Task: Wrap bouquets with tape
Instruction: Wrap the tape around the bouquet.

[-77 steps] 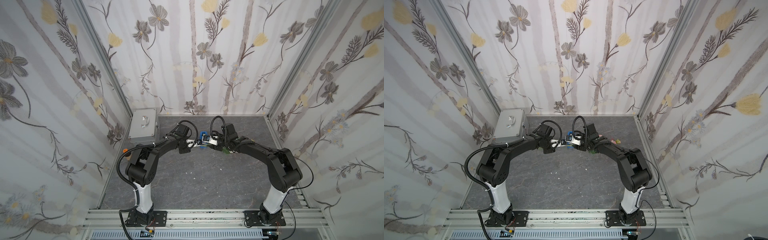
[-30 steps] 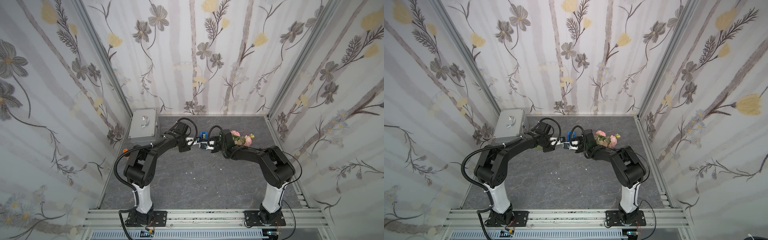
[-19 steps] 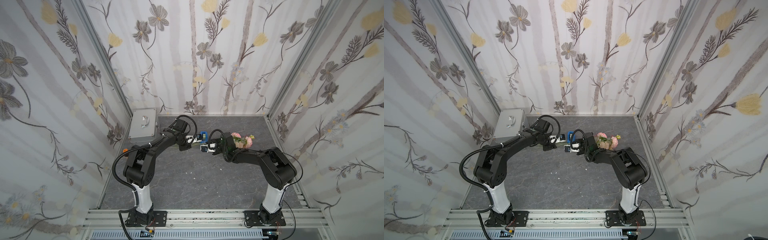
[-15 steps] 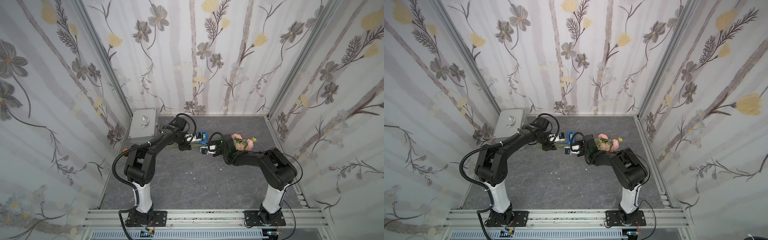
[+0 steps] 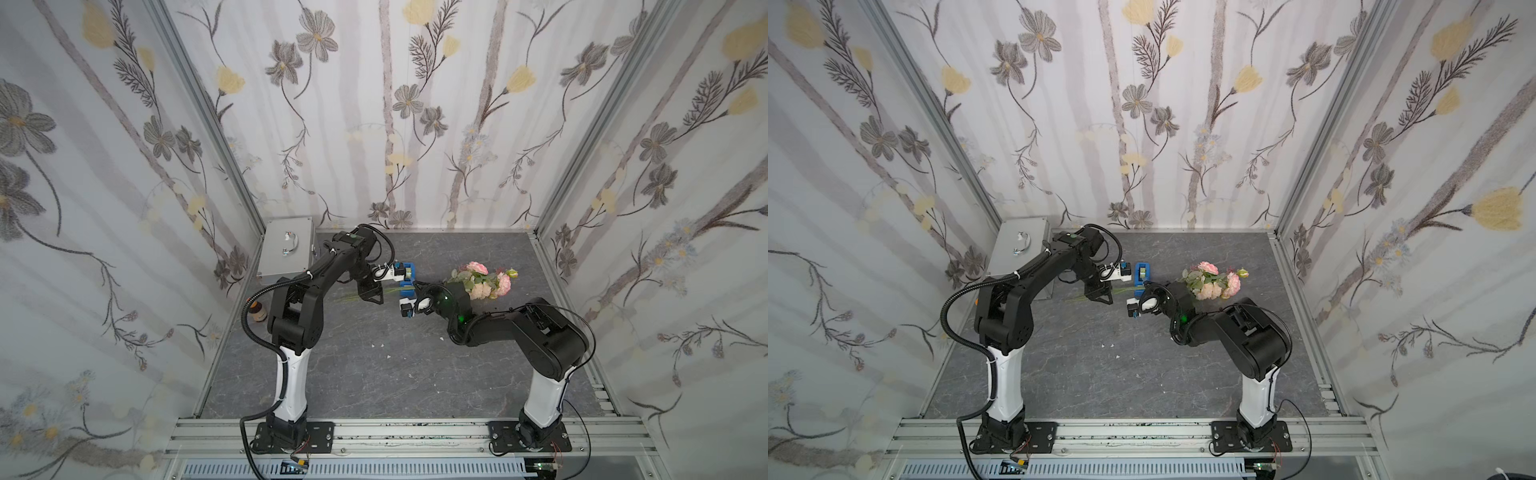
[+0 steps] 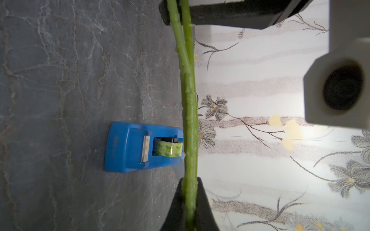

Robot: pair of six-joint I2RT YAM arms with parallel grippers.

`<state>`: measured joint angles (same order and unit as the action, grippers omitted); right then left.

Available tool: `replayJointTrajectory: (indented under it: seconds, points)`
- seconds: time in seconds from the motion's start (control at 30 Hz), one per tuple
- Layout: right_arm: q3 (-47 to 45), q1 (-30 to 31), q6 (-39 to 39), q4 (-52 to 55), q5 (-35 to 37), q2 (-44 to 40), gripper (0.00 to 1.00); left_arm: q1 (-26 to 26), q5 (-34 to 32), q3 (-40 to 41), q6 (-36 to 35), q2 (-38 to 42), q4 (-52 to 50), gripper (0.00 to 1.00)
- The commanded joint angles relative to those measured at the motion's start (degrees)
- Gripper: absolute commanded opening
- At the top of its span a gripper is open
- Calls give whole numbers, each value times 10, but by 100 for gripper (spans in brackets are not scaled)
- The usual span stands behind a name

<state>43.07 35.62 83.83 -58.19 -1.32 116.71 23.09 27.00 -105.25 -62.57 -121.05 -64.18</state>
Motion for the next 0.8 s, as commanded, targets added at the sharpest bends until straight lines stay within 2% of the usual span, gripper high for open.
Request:
replayJointTrajectory:
  seconds: [0.0,0.4,0.63,0.77]
  points:
    - [-12,6,40,-119,27,7,0,-1,11,-9,-12,-12,-51,50]
    - [-25,12,59,-129,21,12,0,-1,-10,-24,-12,-30,-26,49]
    - [-17,11,54,-107,29,20,0,-1,-18,-16,-1,8,15,56]
    - [-16,11,56,-107,29,18,0,-1,-29,-19,-4,-3,9,57]
